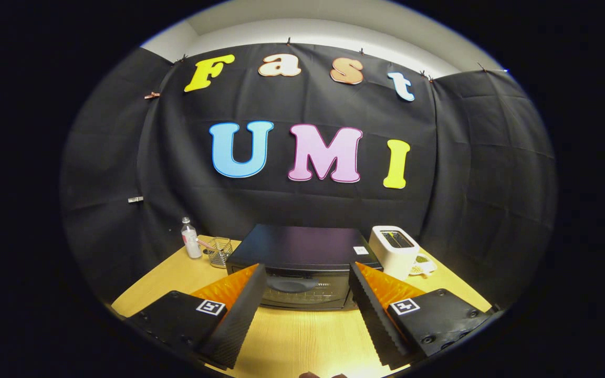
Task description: Open the toaster oven, put the food inside, and close the toaster oven door.
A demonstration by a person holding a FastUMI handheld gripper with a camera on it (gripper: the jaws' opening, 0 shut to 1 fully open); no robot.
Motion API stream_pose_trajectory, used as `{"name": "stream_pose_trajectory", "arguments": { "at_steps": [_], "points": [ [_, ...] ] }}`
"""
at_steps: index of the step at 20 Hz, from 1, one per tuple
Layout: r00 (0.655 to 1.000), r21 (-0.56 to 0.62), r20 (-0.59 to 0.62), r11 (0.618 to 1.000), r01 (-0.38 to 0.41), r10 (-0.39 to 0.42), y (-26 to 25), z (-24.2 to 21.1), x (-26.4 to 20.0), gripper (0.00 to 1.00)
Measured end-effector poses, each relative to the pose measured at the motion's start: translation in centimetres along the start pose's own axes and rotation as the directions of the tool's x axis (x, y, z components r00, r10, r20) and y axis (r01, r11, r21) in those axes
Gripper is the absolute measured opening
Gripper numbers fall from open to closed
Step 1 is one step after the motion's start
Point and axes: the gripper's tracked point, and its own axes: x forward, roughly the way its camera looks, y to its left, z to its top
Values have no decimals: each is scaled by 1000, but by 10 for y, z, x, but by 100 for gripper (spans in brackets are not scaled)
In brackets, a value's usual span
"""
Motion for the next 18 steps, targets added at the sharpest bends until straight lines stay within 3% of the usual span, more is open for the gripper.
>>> {"name": "stream_pose_trajectory", "arguments": {
  "at_steps": [7, 12, 18],
  "points": [
    [999, -36, -43, 999, 20, -21, 14, -34, 77, 98],
    [987, 7, -146, 998, 60, -58, 4, -77, 125, 98],
    [980, 25, -199, 1000, 14, -9, 12, -97, 143, 96]
  ]
}}
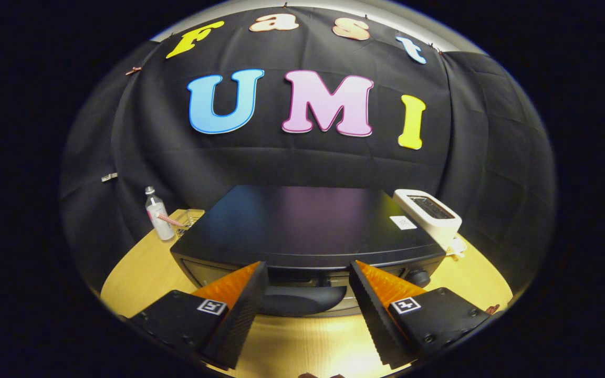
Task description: Open the toaster oven, put the food inside, and close the toaster oven door.
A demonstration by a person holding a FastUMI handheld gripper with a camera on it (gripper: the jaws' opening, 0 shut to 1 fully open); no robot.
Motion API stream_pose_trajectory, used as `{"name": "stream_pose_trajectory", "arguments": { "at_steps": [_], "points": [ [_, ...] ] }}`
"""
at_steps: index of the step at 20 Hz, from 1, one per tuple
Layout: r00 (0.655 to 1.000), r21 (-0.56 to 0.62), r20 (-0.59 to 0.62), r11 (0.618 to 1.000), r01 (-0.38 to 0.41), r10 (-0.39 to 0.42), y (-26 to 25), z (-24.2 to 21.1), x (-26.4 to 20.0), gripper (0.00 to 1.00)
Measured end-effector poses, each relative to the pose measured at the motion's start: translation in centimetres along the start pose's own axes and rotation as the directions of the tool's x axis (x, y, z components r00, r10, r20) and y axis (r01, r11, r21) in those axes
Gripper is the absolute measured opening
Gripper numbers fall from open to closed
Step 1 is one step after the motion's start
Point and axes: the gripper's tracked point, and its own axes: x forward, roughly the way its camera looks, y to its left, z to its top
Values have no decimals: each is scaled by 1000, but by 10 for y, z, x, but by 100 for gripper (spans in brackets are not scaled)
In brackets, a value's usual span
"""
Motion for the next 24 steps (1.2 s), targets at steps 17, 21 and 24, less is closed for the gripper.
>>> {"name": "stream_pose_trajectory", "arguments": {
  "at_steps": [17, 21, 24],
  "points": [
    [996, -58, -70, 996, -62, 58, -1, -57, -59, 93],
    [989, -70, -121, 993, -94, 86, -3, -88, -75, 92],
    [982, -107, -169, 989, -105, 86, -4, -121, -84, 93]
  ]
}}
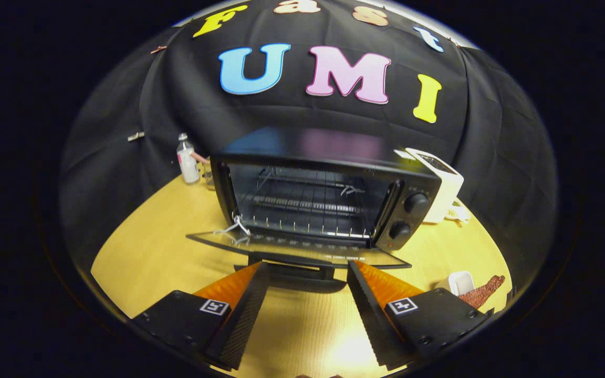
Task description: Open the toaster oven, put the food inside, and close the toaster oven door.
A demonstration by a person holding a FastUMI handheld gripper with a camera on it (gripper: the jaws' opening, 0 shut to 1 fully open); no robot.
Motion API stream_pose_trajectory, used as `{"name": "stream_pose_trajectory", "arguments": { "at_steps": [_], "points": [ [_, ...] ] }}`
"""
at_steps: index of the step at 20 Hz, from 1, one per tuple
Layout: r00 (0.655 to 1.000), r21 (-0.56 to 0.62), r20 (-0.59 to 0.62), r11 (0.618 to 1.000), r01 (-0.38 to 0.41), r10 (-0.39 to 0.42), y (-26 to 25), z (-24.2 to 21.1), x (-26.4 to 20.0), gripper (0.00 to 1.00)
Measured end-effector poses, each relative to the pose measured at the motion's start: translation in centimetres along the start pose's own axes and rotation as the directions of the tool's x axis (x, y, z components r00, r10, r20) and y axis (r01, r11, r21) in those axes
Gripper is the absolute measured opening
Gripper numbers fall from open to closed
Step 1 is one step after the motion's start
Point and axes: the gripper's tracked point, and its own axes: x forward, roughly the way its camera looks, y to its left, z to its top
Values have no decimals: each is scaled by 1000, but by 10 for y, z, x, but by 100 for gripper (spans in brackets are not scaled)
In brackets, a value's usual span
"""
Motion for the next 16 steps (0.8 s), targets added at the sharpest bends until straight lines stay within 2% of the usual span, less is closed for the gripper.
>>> {"name": "stream_pose_trajectory", "arguments": {
  "at_steps": [5, 7, 12, 16],
  "points": [
    [993, -15, -113, 999, -32, 30, 6, -58, 5, 96],
    [992, -24, -119, 999, -33, 30, 3, -62, 0, 97],
    [997, -13, -62, 999, -36, 35, -14, -36, -48, 97],
    [999, -5, 4, 999, -53, 53, -57, 10, -85, 97]
  ]
}}
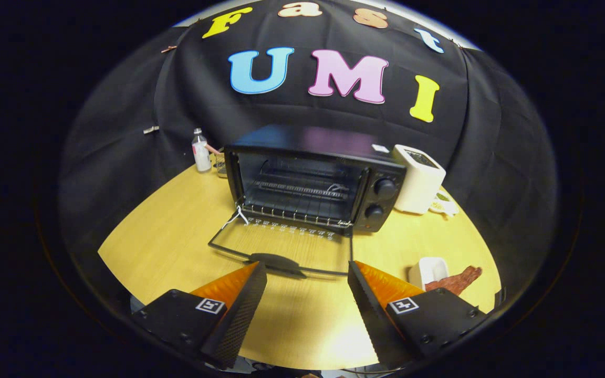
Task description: Open the toaster oven, put the food inside, and close the toaster oven door.
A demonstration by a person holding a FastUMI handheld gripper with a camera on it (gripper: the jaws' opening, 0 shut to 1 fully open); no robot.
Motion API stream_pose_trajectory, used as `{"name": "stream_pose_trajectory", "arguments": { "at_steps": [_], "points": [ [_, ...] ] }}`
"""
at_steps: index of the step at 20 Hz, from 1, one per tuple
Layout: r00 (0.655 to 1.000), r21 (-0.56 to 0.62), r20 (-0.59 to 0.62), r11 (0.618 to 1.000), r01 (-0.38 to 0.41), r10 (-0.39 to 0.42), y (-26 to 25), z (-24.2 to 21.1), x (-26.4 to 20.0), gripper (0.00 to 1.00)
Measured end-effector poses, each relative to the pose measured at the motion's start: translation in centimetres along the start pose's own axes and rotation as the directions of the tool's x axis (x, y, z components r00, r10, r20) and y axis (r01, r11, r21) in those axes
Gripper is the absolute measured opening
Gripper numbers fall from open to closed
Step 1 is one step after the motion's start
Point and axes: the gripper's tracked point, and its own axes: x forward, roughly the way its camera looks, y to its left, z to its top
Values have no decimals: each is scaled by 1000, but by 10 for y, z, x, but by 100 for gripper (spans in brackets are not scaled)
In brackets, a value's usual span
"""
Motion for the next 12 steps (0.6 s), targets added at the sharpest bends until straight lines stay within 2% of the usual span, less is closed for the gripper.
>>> {"name": "stream_pose_trajectory", "arguments": {
  "at_steps": [3, 6, 9, 12],
  "points": [
    [998, 52, 49, 998, 29, -32, -50, 36, -26, 97],
    [998, 141, 39, 989, 50, -57, -101, 48, -33, 97],
    [997, 173, 13, 982, 69, -72, -159, 46, -31, 97],
    [998, 192, -45, 980, 59, -51, -210, 25, -27, 96]
  ]
}}
